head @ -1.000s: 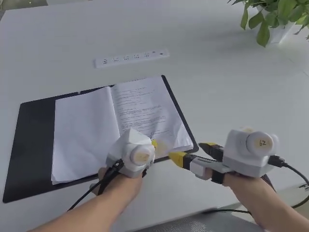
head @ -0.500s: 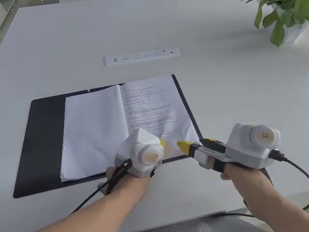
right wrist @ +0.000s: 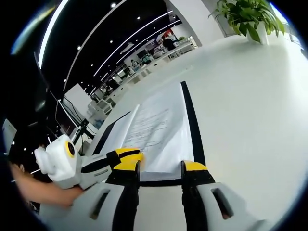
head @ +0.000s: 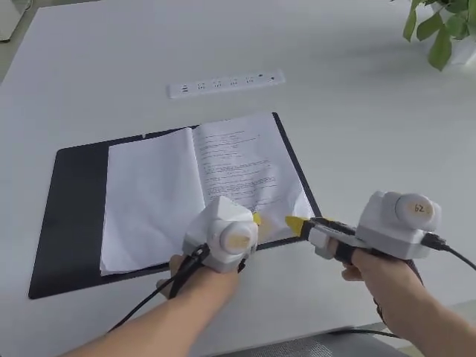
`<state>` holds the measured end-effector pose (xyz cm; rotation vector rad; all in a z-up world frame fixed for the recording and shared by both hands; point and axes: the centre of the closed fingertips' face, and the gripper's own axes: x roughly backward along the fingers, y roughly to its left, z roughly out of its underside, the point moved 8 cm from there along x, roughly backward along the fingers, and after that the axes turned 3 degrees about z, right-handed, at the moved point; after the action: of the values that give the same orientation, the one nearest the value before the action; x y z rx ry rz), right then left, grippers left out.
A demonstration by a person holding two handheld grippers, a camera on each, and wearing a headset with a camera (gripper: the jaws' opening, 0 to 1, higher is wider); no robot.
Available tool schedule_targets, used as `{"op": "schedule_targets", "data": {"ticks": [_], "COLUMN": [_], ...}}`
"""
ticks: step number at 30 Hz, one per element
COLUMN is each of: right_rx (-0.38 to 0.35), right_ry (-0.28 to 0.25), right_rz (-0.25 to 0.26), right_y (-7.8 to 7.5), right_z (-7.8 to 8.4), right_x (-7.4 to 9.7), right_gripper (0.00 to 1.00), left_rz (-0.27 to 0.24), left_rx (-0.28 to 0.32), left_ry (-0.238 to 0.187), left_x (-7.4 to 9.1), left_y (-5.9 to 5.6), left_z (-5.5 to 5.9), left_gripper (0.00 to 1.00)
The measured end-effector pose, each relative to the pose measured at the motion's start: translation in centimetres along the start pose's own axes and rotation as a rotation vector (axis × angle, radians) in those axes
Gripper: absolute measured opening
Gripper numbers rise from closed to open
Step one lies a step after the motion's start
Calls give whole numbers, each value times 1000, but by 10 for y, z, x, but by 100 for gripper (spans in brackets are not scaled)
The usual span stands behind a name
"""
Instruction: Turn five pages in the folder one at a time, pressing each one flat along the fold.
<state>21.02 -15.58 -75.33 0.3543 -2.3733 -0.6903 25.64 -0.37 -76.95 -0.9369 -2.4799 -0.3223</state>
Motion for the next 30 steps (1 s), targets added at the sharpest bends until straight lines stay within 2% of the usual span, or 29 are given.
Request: {"op": "schedule_targets", "data": {"ticks": [2,4,5,7,11,15,20,23,26,28,30], "right_rx": [-33,-148,-161,-237,-209,-204,-201,-199,-184,-180,-169], "right_ry": [-2,-5,-5,-3,-7,-13,-23,-33,-44,-49,-57], "right_rz": [10,16,12,6,18,22,15,15,9,2,-6], "right_y": [-3,-7,-8,-11,-14,-14,-12,-11,-7,-5,-2], "right_z": [0,1,1,2,4,4,3,1,-2,-3,-5], "right_x": [0,0,0,-1,1,3,3,5,9,9,11], "right_gripper": [27,24,21,16,6,0,0,0,0,0,0], "left_rz": [0,-1,-1,-1,0,-2,-5,6,35,45,48], "left_rx": [0,6,8,10,11,19,27,66,90,63,77], "left_ry": [0,0,-1,-1,-1,-2,-1,-7,7,24,29], "left_x": [0,0,0,0,0,0,0,1,3,7,12], "left_y": [0,0,0,0,0,0,0,0,0,-1,1], "left_z": [0,0,0,0,0,0,-1,-1,-3,-3,-2], "left_gripper": [7,7,7,7,7,7,8,9,12,14,15]}}
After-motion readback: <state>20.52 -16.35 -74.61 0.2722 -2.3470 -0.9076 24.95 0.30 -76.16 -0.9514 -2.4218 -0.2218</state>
